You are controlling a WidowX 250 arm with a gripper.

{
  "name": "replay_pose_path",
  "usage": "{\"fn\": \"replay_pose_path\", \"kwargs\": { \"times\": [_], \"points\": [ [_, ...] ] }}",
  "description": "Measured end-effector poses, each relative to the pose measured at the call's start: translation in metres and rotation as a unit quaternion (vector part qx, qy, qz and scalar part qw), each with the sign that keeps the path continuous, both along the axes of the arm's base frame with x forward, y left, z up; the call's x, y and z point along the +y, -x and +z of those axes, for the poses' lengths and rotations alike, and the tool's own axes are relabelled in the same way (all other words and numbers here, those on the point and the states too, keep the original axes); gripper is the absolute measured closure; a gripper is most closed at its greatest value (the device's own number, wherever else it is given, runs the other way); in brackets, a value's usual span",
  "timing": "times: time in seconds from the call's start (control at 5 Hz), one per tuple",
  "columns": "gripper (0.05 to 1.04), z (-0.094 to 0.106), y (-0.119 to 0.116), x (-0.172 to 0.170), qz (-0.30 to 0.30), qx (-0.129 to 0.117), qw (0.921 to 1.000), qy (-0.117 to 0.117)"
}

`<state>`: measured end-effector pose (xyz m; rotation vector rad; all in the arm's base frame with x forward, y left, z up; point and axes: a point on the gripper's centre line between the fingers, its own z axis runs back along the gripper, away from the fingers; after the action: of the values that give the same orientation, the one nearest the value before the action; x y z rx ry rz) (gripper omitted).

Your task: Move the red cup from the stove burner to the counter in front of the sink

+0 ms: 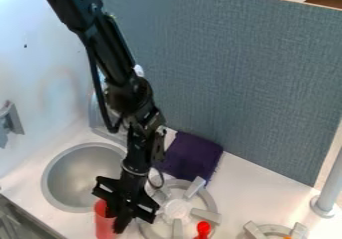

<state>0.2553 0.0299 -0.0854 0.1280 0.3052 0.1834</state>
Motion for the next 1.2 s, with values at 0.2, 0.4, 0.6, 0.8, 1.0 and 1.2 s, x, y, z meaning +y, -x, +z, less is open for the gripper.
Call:
{"fn": "replay_pose_path", "kwargs": {
  "times": [0.2, 0.4, 0.6, 0.8, 1.0, 1.2],
  "points": [
    [0.429, 0.025, 0.0, 0.005, 0.007, -0.076, 0.9966, 0.029],
    [0.137, 0.037, 0.001, 0.006, -0.001, -0.111, 0.9931, 0.039],
    [0.075, 0.039, 0.002, 0.006, -0.007, -0.108, 0.9933, 0.041],
    [0.079, 0.058, -0.01, 0.0, -0.025, -0.143, 0.9879, 0.055],
    [0.083, 0.09, -0.035, -0.03, -0.087, -0.19, 0.9753, 0.073],
    [0.083, 0.115, -0.055, -0.059, -0.14, -0.209, 0.9658, 0.062]
  ]
}}
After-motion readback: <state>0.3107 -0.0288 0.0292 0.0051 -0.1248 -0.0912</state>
